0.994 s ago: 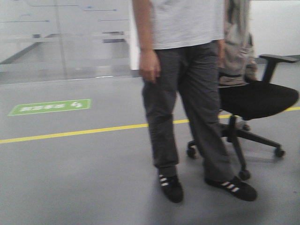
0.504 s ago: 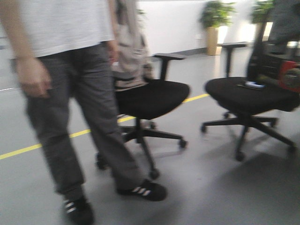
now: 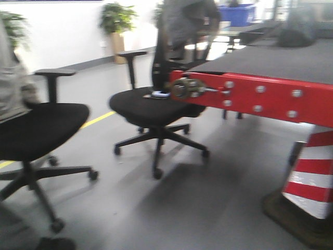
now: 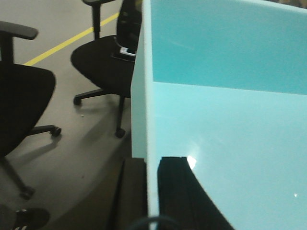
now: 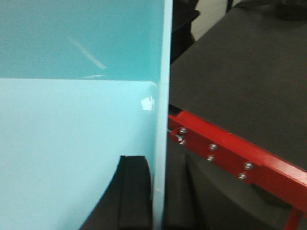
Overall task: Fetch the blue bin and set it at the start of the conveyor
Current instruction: 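Hold the bin with both grippers while the base drives to the red table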
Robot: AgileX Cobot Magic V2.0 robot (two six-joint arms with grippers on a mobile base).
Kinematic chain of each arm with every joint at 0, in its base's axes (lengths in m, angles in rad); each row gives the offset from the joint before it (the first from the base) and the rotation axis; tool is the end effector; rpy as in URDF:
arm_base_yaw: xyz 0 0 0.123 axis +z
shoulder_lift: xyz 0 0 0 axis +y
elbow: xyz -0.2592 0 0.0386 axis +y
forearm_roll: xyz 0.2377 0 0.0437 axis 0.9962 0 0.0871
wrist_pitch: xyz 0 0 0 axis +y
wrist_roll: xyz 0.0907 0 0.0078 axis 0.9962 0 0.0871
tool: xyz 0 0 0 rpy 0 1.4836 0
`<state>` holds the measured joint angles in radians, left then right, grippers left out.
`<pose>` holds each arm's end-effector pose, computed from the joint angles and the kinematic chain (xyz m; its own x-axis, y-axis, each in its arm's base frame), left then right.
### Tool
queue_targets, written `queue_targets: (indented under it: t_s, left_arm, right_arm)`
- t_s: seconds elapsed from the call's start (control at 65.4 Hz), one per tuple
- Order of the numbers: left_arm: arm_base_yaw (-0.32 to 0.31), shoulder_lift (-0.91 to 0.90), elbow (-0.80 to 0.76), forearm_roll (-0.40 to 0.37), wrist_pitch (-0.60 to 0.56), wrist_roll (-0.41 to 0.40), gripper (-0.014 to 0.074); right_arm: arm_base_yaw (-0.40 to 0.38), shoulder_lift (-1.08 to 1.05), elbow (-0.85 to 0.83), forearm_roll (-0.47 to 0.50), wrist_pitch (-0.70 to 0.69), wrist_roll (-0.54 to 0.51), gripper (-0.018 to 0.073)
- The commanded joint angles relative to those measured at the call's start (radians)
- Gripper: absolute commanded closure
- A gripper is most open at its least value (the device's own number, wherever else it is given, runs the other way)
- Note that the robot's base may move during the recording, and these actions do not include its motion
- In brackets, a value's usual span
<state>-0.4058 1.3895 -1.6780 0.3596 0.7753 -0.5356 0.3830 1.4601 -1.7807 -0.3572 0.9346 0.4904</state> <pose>0.2744 -0.0934 0.4627 -0.3634 -0.1286 -0.9227 0.0761 0.9830 -0.1670 0.2863 0.0877 0.4596 -0.4594 0.0931 -0.8833 -0.0058 0.9942 0.1078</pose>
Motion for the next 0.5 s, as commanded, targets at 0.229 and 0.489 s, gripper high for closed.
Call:
queue_targets:
  t_s: [0.229, 0.489]
  left_arm:
    - [0.001, -0.018, -0.014, 0.033, -0.04, 0.003, 0.0707]
    - [0.001, -0.018, -0.014, 0.036, -0.04, 0.003, 0.0707]
  right_arm:
    - [-0.009, -0.016, -0.009, -0.069, 0.0, -0.009, 0.0724]
    - [-0.009, -0.016, -0.009, -0.069, 0.0, -0.009, 0.0724]
